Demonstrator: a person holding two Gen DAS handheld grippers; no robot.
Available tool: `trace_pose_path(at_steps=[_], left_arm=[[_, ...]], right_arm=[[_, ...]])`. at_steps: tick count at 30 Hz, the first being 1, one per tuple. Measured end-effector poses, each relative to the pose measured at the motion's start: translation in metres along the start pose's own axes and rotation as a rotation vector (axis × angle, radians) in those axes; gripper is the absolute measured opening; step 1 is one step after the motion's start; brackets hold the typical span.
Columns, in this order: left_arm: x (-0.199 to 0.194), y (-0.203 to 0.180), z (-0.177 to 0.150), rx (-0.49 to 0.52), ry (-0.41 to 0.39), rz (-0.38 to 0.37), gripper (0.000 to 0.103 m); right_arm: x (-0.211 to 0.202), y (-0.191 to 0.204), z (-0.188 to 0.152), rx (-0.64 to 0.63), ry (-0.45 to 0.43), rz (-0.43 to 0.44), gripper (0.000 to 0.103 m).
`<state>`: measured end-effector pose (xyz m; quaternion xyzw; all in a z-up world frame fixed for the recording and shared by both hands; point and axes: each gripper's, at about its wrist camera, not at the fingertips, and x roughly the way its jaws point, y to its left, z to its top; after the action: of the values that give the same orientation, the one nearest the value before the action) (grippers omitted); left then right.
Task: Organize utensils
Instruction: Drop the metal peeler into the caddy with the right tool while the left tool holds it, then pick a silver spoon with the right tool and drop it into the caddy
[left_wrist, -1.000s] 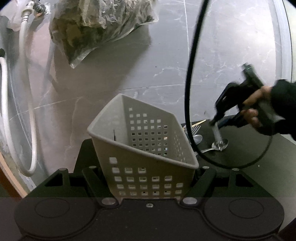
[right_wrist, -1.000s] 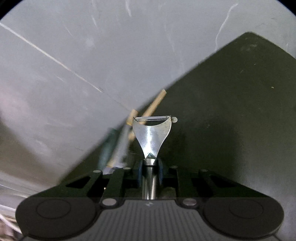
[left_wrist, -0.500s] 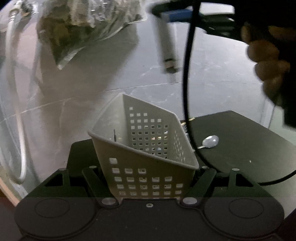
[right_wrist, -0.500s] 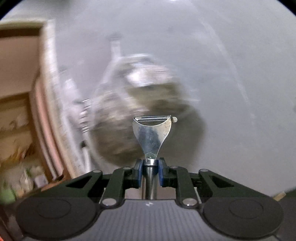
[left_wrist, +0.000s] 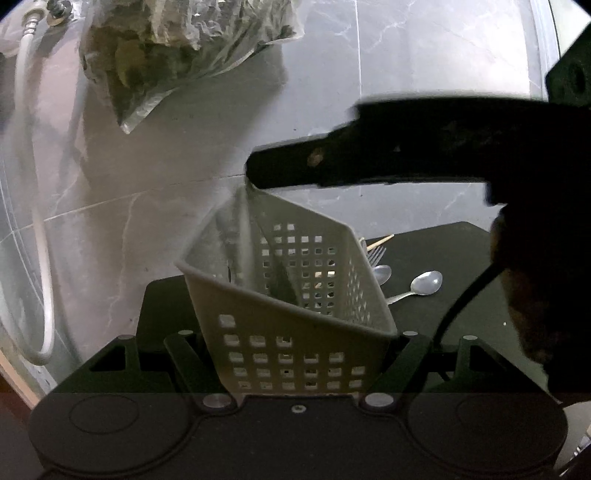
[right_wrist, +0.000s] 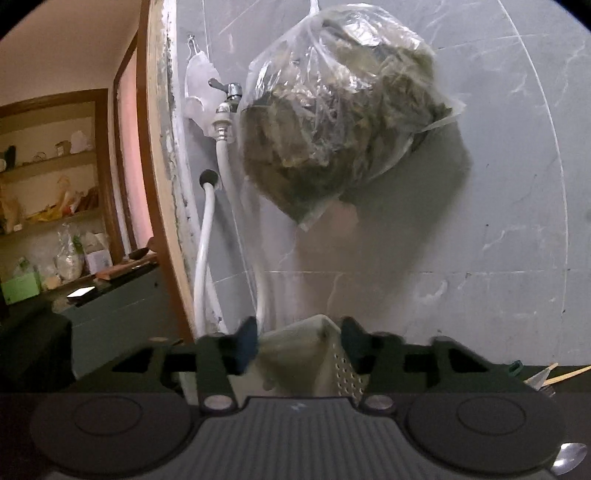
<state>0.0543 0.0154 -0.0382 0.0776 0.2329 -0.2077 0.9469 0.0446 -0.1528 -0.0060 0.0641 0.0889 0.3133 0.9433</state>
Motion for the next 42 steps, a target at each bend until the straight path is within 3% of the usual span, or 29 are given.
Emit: trace_pose_path(at_steps=[4, 7, 10, 12, 15, 17, 19, 21, 23, 27, 32, 34, 42], left_arm=[[-0.005, -0.004, -0.004, 0.001, -0.004, 0.002, 0.076], [-0.006, -0.003, -0.003, -0.011, -0.001, 0.013, 0.076], [-0.007, -0.006, -0.002, -0.016, 0.004, 0.032, 0.076], [-0.008, -0.008, -0.002, -0.02, 0.008, 0.034, 0.076], [-0.01, -0.012, -0.002, -0.027, 0.013, 0.045, 0.076], [-0.009, -0.01, -0.002, -0.03, 0.015, 0.048, 0.076], [-0.01, -0.012, -0.002, -0.032, 0.018, 0.052, 0.076], [-0.009, -0.011, 0.0, -0.036, 0.019, 0.057, 0.076], [-0.008, -0.011, 0.001, -0.039, 0.023, 0.063, 0.076], [-0.006, -0.01, 0.002, -0.049, 0.027, 0.076, 0.076], [-0.006, -0.014, 0.003, -0.052, 0.03, 0.088, 0.076], [-0.006, -0.015, 0.003, -0.053, 0.03, 0.09, 0.076], [-0.007, -0.014, 0.002, -0.05, 0.027, 0.088, 0.076]], right_arm=[[-0.017, -0.017, 0.011, 0.056, -0.027, -0.056, 0.089], [-0.026, -0.047, 0.013, 0.159, -0.017, -0.179, 0.103], [-0.017, -0.098, -0.002, 0.298, 0.11, -0.286, 0.103], [-0.003, -0.142, -0.016, 0.464, 0.254, -0.259, 0.103], [0.004, -0.201, -0.033, 0.769, 0.282, -0.179, 0.103], [0.01, -0.228, -0.037, 0.82, 0.29, -0.185, 0.103], [0.017, -0.244, -0.038, 0.751, 0.311, -0.213, 0.102], [0.024, -0.252, -0.039, 0.663, 0.341, -0.224, 0.096], [0.033, -0.254, -0.04, 0.569, 0.395, -0.209, 0.081], [0.042, -0.239, -0.047, 0.409, 0.439, -0.196, 0.067], [0.049, -0.227, -0.053, 0.352, 0.424, -0.245, 0.024], [0.046, -0.227, -0.057, 0.359, 0.416, -0.268, 0.013], [0.02, -0.225, -0.05, 0.434, 0.341, -0.32, 0.004]])
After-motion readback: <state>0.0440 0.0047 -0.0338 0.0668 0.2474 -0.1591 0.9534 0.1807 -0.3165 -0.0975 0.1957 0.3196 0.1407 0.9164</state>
